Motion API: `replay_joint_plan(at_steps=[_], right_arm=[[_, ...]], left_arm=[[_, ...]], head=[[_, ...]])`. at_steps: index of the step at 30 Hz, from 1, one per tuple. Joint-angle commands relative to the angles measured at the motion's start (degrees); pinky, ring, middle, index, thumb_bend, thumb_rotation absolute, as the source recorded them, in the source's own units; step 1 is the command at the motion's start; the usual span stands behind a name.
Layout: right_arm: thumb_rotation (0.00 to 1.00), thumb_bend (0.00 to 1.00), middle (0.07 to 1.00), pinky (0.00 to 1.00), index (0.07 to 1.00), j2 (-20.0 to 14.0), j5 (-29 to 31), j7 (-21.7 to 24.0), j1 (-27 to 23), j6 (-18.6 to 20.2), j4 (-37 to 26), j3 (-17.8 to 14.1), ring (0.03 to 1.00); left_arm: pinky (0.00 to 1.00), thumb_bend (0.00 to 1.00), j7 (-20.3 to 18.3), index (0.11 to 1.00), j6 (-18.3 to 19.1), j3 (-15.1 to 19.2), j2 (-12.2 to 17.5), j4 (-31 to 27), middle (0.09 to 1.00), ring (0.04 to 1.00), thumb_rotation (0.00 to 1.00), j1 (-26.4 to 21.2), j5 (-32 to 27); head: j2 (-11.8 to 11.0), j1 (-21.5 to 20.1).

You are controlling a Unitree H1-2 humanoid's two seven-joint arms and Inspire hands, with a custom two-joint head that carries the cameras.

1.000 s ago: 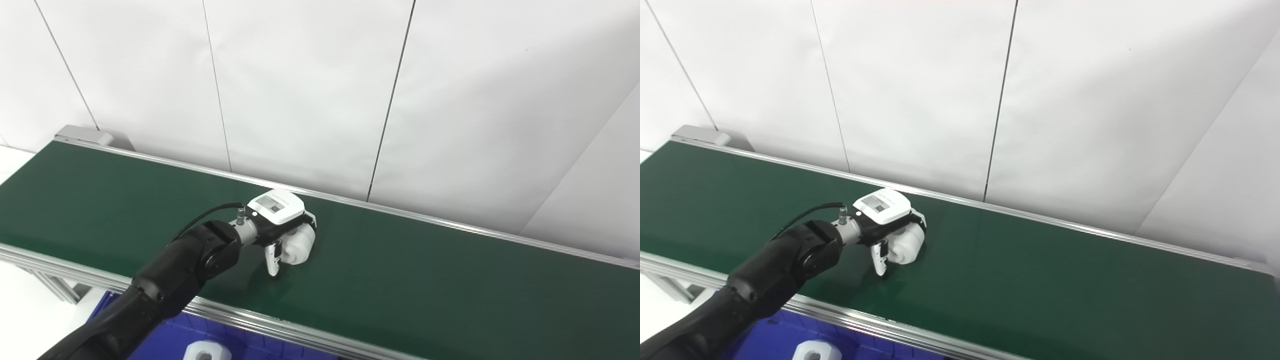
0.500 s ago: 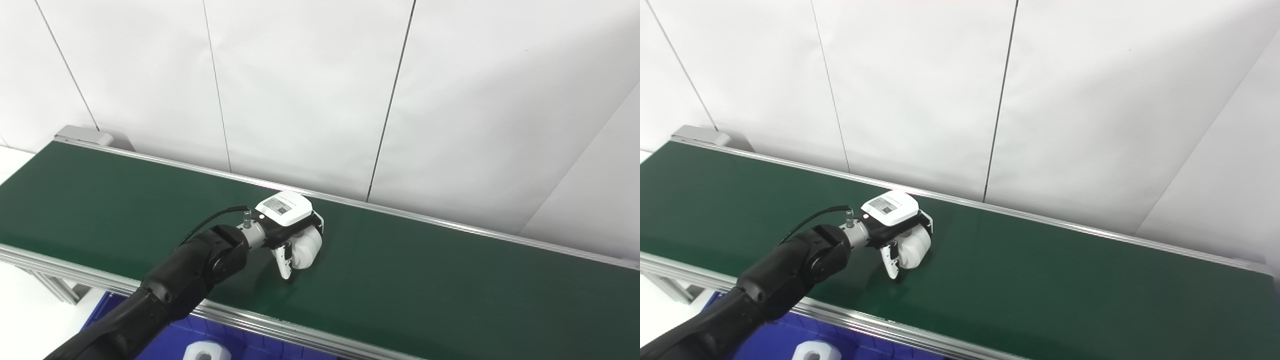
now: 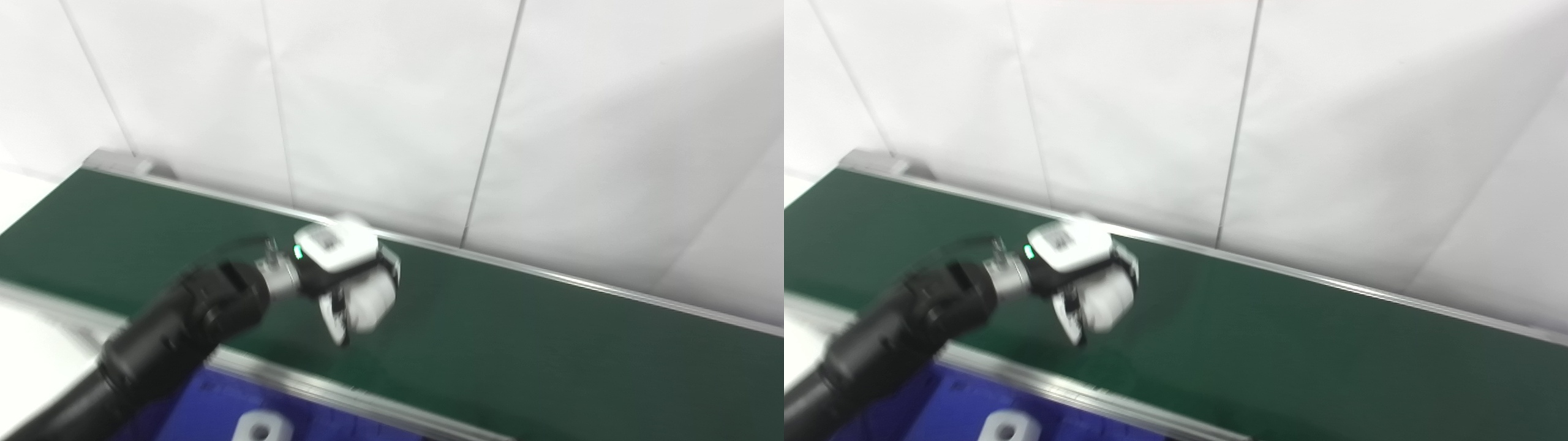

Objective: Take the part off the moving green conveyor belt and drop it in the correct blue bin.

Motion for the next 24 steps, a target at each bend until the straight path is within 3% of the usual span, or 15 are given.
replay_joint_plan(at_steps=[1, 4, 7, 10, 12, 17, 24], right_arm=[[1.00, 0.89, 0.986, 0.90, 1.000, -1.1, 1.6, 1.8, 1.3, 1.2, -3.9, -0.2, 0.904], [1.00, 0.86, 0.987, 0.90, 1.000, -2.4, 3.0, 3.0, 1.8, 3.1, -6.5, -1.2, 0.903], [1.00, 0.85, 0.978, 0.88, 1.000, -4.2, 4.4, 4.3, 1.9, 3.9, -8.0, -2.4, 0.888], [1.00, 0.84, 0.972, 0.87, 1.000, -6.0, 6.5, 5.9, 1.7, 4.8, -9.2, -3.7, 0.880], [0.99, 0.84, 0.968, 0.86, 1.000, -7.0, 7.6, 6.6, 1.5, 4.9, -9.5, -4.5, 0.877], [0.95, 0.83, 0.957, 0.83, 1.000, -8.9, 10.7, 8.2, 1.3, 5.7, -10.3, -6.4, 0.865], [0.92, 0.85, 0.952, 0.82, 0.998, -9.7, 12.9, 10.0, 0.6, 5.2, -8.6, -8.1, 0.854]], left_arm=[[0.22, 0.52, -1.6, 0.508, 2.9, 2.3, 1.1, -4.9, 0.410, 0.296, 0.00, 2.8, -2.1], [0.20, 0.52, -3.7, 0.512, 5.1, 4.3, 1.1, -9.7, 0.418, 0.287, 0.00, 5.9, -2.2], [0.19, 0.52, -6.4, 0.509, 8.2, 5.7, 0.7, -14.4, 0.399, 0.266, 0.00, 9.9, -1.7], [0.26, 0.52, -8.3, 0.506, 11.2, 5.7, -1.7, -18.2, 0.452, 0.349, 0.00, 13.9, 0.8], [0.26, 0.52, -9.1, 0.503, 12.1, 5.0, -3.3, -19.6, 0.464, 0.348, 0.00, 16.9, 2.6], [0.26, 0.52, -9.9, 0.509, 12.2, 4.2, -7.2, -21.7, 0.431, 0.335, 0.00, 22.7, 6.5], [0.27, 0.52, -8.2, 0.507, 9.5, 4.6, -10.4, -21.5, 0.428, 0.322, 0.00, 27.1, 10.3]], head=[[1.5, 1.5], [3.9, 5.1], [4.8, 7.6], [6.3, 11.1], [6.8, 12.9], [7.4, 17.3], [7.5, 18.6]])
